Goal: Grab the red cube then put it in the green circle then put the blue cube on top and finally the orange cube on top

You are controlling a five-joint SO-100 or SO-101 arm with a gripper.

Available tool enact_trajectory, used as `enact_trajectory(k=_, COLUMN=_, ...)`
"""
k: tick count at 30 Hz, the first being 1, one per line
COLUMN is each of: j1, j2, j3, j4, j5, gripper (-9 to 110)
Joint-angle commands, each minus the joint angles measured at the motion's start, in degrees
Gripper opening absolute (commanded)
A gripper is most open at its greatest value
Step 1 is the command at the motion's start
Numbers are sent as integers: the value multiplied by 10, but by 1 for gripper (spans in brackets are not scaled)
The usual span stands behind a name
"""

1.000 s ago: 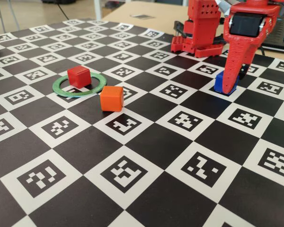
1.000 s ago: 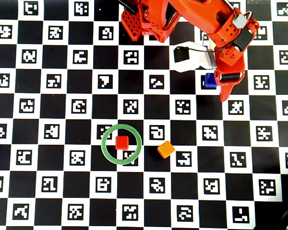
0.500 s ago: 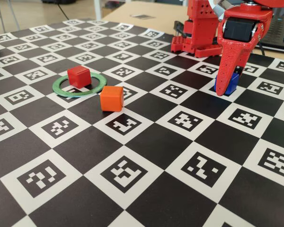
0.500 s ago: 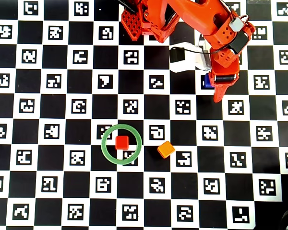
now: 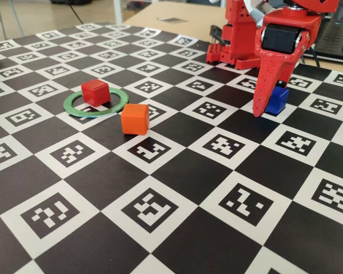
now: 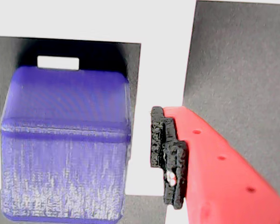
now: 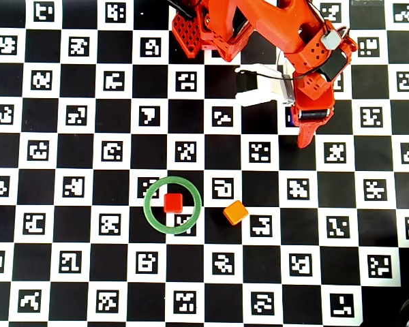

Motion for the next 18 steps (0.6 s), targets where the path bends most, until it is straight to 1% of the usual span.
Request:
enact_trajectory(k=1, j1=1, j2=24, j3=-4, j4=-10, j5=-6, gripper=33)
enact_trajectory(k=3, j1=2, j2=25, j3=-4, j4=-15, j5=-11, gripper=28)
enact_trajectory(k=6, j1=2, j2=28, j3=-5, j4=-18, j5=-17, gripper=23)
enact_trajectory(k=18, j1=0, j2=32, j3=-6, j4=-21, j5=-27, gripper=19)
